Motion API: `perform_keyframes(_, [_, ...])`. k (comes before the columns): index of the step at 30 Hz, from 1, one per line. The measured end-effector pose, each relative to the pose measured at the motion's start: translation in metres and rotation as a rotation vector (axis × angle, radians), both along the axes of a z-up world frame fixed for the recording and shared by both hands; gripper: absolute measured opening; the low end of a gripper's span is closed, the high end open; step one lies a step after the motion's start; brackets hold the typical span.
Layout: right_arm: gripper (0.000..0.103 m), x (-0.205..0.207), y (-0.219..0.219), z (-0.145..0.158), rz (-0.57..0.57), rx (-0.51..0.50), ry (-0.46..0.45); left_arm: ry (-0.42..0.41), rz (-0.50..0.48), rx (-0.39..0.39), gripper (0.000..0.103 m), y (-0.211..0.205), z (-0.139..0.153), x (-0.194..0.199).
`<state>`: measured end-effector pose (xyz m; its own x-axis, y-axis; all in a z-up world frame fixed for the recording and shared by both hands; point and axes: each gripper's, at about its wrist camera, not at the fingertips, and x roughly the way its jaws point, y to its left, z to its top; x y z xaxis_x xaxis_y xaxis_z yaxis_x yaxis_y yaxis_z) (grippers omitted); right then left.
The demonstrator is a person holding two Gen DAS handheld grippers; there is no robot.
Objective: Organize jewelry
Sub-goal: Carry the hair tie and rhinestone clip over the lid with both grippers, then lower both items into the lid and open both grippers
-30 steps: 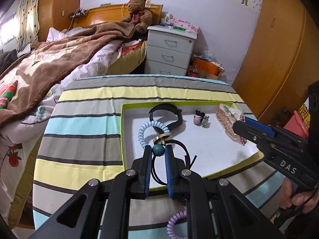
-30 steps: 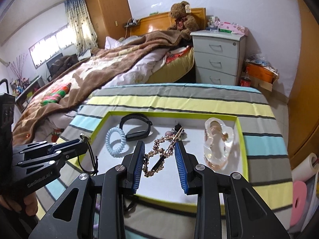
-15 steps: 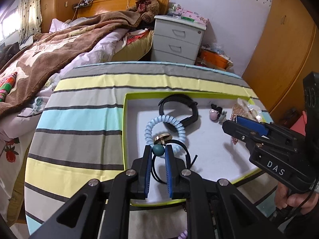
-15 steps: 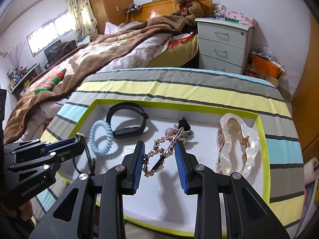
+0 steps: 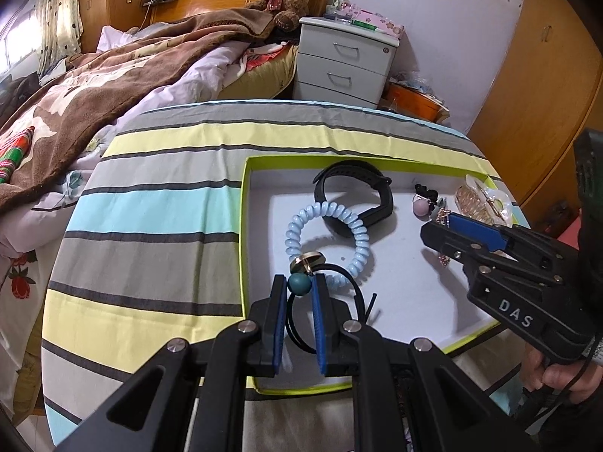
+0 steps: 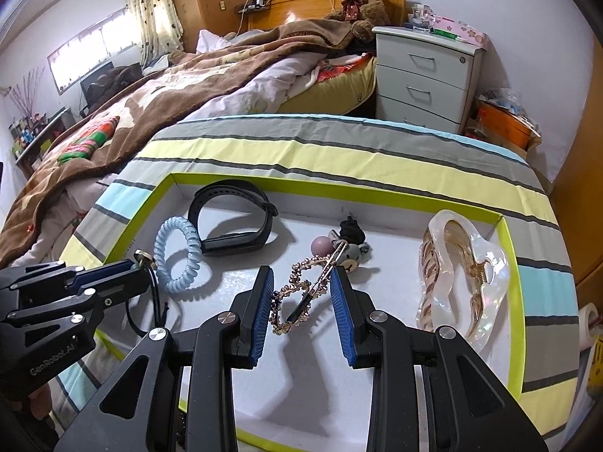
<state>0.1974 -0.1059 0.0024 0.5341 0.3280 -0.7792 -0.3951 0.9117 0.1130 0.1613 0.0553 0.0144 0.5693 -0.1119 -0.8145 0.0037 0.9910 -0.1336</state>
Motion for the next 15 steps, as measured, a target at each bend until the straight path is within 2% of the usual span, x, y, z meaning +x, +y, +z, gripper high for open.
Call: perform_keyframes(15, [0.032, 0.0002, 0.0010, -0.0020, -0.009, -0.014, 0.001, 0.010, 0.003, 0.009, 0.014, 0.0002, -0.0023, 0.0011])
